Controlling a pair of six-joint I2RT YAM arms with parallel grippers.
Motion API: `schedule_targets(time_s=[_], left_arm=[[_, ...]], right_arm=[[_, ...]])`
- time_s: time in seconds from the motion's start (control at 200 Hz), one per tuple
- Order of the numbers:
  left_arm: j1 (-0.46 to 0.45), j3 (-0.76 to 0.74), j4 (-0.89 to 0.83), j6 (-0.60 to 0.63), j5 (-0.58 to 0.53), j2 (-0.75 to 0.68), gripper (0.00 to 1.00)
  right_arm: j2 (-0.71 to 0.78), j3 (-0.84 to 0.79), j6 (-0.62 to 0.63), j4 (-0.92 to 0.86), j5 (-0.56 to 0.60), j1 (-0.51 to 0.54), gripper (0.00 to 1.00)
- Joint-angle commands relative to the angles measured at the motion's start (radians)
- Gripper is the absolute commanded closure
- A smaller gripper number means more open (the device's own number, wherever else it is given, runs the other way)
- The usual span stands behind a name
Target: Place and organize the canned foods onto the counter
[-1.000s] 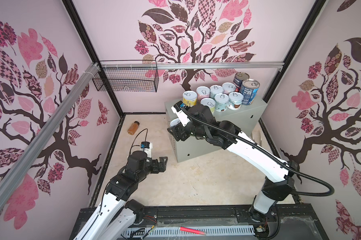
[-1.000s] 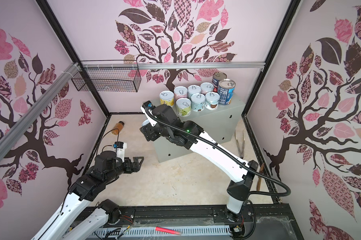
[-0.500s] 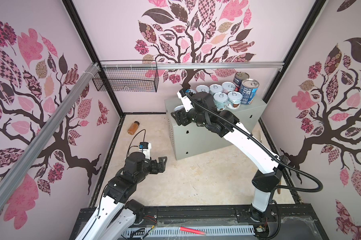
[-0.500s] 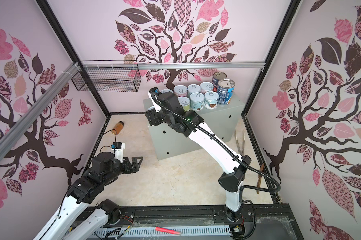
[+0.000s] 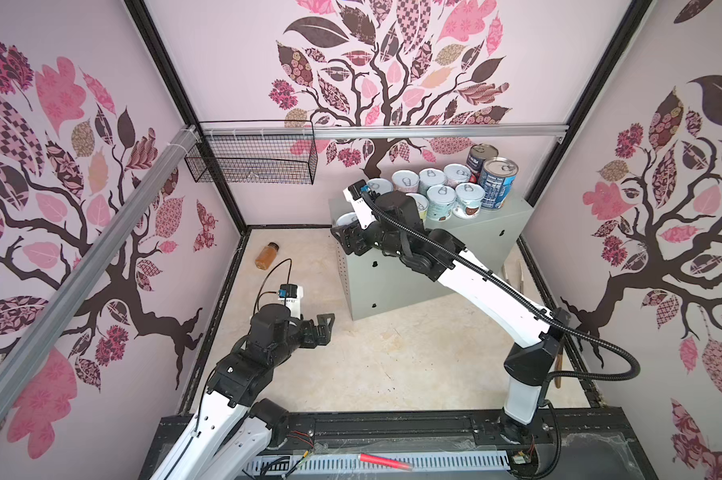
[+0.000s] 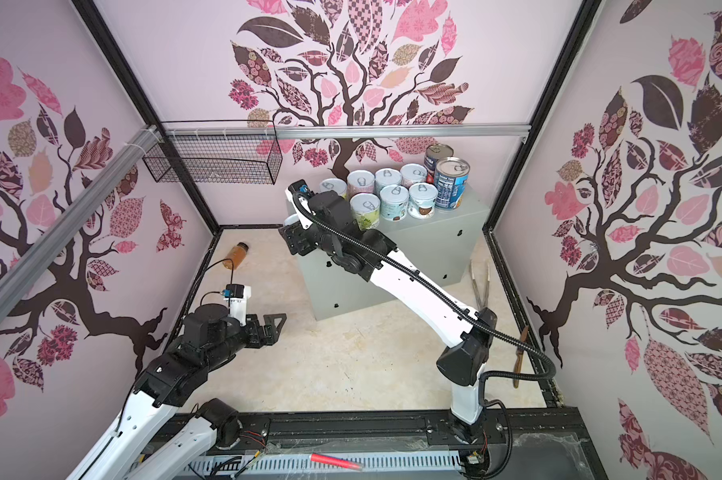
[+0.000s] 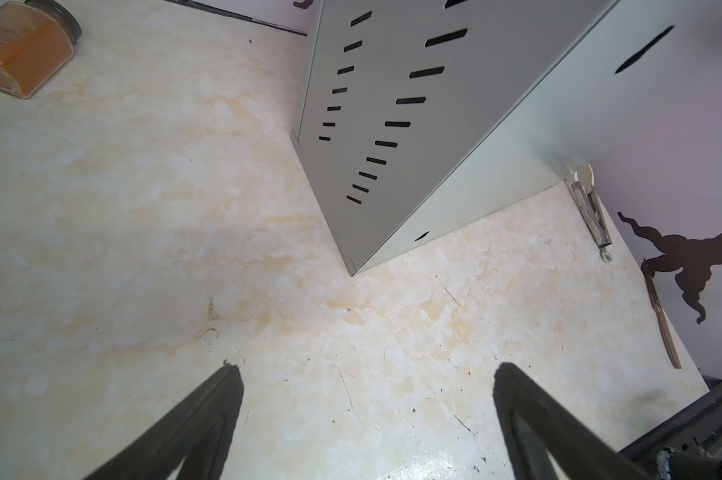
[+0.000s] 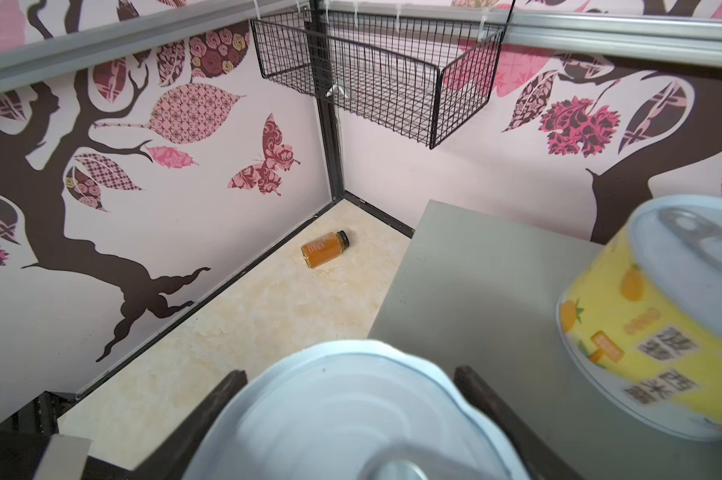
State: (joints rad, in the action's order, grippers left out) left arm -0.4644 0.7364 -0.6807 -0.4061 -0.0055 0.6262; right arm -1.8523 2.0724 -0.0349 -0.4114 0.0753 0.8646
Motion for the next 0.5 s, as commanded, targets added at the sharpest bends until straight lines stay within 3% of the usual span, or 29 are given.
schedule_targets(time_s=[0.0,0.18,0.495], left_arm=[[0.003,-0.028,0.021,0.016,0.0,-0.006,0.02],[0.002,-0.025,0.022,0.018,0.002,-0.003,0.02],[0.003,-0.027,0.02,0.023,-0.001,-0.003,0.02]], right_arm=[[0.036,-0.011,0.029,0.121,0.005,0.0,0.54],[0.022,-0.019,0.019,0.13,0.002,-0.011,0.48],[0.078,-0.129,0.022,0.188,-0.013,-0.027,0.26]])
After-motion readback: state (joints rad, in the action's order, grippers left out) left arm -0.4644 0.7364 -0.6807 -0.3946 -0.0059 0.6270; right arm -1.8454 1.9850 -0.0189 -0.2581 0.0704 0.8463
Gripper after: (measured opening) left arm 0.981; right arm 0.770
